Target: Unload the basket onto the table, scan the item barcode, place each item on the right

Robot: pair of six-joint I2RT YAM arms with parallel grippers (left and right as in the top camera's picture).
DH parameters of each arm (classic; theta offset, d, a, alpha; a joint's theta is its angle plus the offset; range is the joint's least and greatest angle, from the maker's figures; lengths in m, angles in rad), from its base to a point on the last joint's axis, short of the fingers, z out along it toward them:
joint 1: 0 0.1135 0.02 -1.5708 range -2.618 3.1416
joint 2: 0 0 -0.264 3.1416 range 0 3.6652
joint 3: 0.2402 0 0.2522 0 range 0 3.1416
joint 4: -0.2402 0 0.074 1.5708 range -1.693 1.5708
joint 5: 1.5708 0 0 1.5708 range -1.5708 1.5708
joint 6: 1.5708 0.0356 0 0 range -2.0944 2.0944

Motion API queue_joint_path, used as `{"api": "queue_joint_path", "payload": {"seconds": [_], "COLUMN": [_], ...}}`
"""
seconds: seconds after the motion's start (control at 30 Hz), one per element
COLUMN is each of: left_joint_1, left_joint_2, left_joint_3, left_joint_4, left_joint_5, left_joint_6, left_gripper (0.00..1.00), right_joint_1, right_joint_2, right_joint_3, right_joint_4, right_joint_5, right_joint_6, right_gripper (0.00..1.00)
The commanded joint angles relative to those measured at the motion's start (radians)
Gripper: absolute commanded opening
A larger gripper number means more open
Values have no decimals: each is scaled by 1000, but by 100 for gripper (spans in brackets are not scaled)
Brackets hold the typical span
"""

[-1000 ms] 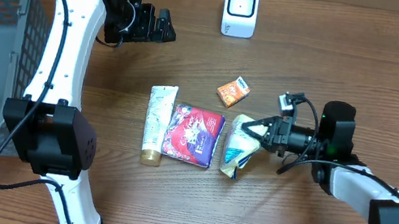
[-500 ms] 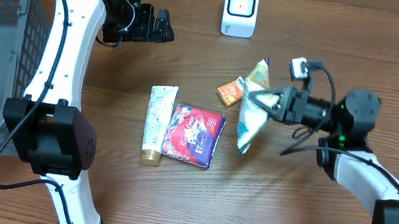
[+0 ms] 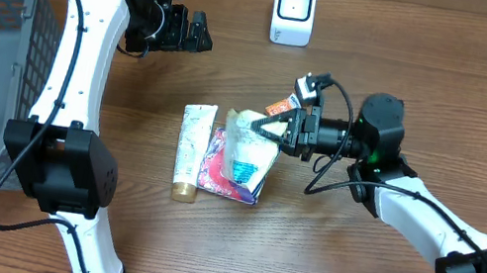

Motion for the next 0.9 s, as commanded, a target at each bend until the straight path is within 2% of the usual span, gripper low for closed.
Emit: {"api": "queue_joint_path", "payload": {"seconds": [0.0,0.07,0.13,0.4,0.57,0.73,0.87], "left_joint_1": [-3,-3,-3,-3,-3,-3,-3], "left_joint_2": [-16,-16,-16,-16,-16,-16,-16], "left_joint_3": [14,14,14,14,14,14,14], "left_joint_4": [-3,-3,-3,-7,-7,-6,-6], "left_joint_5": [-6,-6,-7,-33,-32,-32,-32], "left_joint_6": [14,14,15,14,14,14,14], "left_gripper": [100,100,100,100,100,100,100], "right_joint_1": [-3,-8,-22,-151,-282,-349,-348], "right_joint_2": [0,19,40,72,72,72,72], "right_joint_3": [20,20,20,20,20,20,20], "right_joint_4": [-174,-314,-391,-416,-483,-712,-792], "right_joint_5": [12,5,-17,-70,-76,90,187], "right_joint_6": [-226,-369,-443,-529,-670,-851,-939], "right_gripper": [4,4,4,4,4,4,7]}}
